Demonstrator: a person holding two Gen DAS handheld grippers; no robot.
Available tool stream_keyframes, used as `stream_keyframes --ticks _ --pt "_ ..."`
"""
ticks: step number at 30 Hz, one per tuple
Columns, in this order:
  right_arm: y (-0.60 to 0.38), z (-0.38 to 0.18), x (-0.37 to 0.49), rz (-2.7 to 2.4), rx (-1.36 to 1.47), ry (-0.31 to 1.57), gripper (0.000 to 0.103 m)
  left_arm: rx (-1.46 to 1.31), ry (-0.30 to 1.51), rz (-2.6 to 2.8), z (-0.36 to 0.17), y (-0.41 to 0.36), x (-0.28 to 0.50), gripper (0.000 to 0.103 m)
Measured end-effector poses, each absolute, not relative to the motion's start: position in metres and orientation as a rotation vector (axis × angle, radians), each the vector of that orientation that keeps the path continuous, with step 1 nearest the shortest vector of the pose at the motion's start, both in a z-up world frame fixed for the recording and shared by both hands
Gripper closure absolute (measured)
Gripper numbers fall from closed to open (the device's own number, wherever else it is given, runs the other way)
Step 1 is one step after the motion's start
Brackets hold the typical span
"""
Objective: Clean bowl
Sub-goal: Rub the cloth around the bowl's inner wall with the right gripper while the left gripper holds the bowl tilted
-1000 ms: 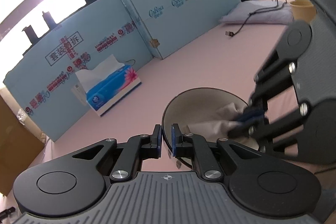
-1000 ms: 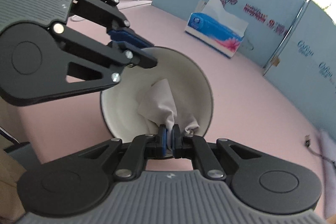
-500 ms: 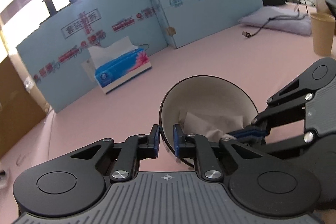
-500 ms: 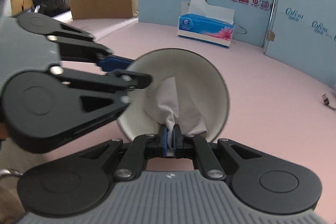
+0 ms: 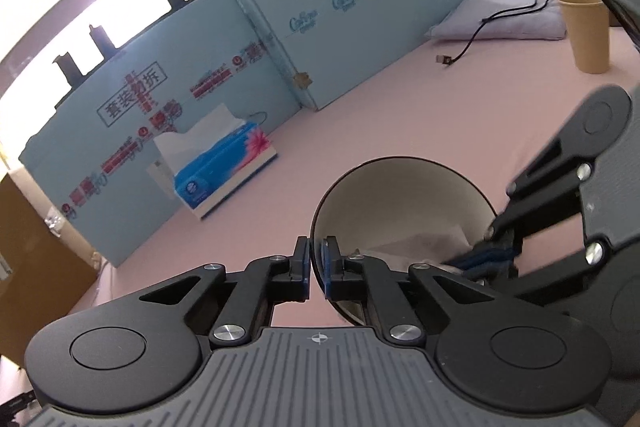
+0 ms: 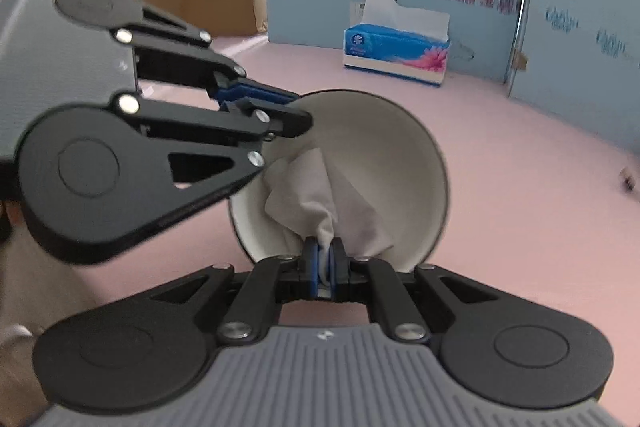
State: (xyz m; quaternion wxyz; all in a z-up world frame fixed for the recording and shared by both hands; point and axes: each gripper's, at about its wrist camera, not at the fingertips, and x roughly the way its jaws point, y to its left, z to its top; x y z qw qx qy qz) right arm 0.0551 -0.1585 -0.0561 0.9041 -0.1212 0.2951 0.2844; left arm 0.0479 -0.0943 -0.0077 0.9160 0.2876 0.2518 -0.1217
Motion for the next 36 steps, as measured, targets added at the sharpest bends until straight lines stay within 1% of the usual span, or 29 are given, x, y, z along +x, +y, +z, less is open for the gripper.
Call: stream_keyframes --ticks 4,7,11,21,27,36 --pt "-0.152 -0.056 0.055 0.564 -0.404 0.585 0.097 0.591 0.517 -0.259 -0.007 -0.095 0.049 0.094" --pt "-0.147 -0.059 0.059 0.525 -0.508 0.559 0.097 0.592 0.516 -0.268 -0.007 -0.094 0.048 0.092" --pt "-0.142 -0.058 0.064 0.509 -0.602 0.521 0.098 0.596 0.521 -0.26 -0.009 -0.093 0.05 0.091" --pt "-0.132 -0.046 0.073 0.511 -0.676 0.388 0.098 0.547 0.529 -0.291 -0.006 -0.084 0.054 0.089" --pt "-0.132 -0.046 0.078 0.534 -0.676 0.408 0.098 0.547 0.541 -0.275 -0.01 -0.081 0.058 0.088" --pt "-0.136 -0.058 0.08 0.53 -0.659 0.497 0.098 0.53 0.547 -0.283 -0.013 -0.074 0.059 0.086"
